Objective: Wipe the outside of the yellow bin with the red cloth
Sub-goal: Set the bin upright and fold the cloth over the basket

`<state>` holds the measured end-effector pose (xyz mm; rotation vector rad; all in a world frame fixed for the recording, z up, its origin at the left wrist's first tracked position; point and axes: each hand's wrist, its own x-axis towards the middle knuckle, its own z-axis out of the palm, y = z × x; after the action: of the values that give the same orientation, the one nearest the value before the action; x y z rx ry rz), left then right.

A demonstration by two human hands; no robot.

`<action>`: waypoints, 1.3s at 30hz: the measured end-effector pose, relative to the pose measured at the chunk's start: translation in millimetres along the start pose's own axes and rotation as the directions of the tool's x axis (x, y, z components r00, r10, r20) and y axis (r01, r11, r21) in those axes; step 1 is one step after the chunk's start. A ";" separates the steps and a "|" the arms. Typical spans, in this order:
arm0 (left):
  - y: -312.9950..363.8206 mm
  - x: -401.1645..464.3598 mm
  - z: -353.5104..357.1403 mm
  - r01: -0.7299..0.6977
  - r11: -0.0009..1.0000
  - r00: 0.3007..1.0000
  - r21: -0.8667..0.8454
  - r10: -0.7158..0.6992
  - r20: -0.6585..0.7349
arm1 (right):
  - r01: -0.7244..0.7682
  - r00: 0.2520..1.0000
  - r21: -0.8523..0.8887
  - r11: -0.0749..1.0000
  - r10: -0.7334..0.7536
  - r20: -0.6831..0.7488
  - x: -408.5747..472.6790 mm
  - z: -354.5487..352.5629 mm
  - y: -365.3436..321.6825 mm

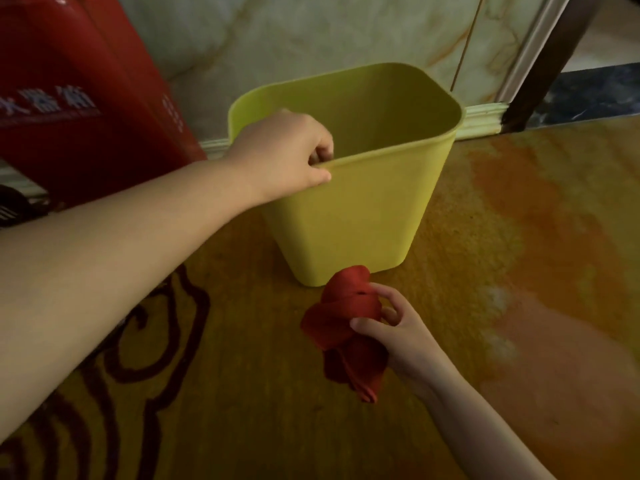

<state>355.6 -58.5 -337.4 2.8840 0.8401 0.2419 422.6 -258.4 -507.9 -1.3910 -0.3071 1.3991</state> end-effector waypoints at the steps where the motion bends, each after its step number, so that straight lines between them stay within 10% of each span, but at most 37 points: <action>1: 2.6 -6.3 3.7 -0.013 1.000 1.000 0.008 0.013 -0.002 | 0.007 1.000 0.004 1.000 -0.007 0.004 -3.6 0.6 1.7; 8: 5.1 -45.3 14.5 -0.021 0.999 0.998 -0.034 0.019 -0.052 | -0.015 0.999 0.039 0.999 0.012 0.052 -24.2 6.5 4.5; 13: 0.7 -127.3 19.4 0.018 0.932 0.884 -0.362 -0.184 -0.429 | -0.046 0.994 0.115 0.992 0.034 0.108 -35.1 19.1 -5.5; 16: -6.7 -168.3 34.1 0.397 0.580 0.896 -0.711 -0.413 0.164 | -0.050 0.982 0.139 0.989 0.024 0.187 -38.5 37.6 -14.8; 19: -22.4 -187.5 39.8 0.621 0.274 0.781 -0.734 -0.286 0.555 | -0.022 0.958 0.065 0.998 0.002 0.287 -38.2 66.8 -26.5; 39: -221.8 -294.0 -99.1 0.617 0.266 0.725 -0.740 -0.557 0.405 | 0.425 0.818 -0.405 0.810 -0.152 0.555 -14.0 322.4 -93.7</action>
<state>-23.3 -24.4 -311.9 1.4888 1.2638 0.3403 196.8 -78.4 -336.0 -1.2849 -1.2807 1.4431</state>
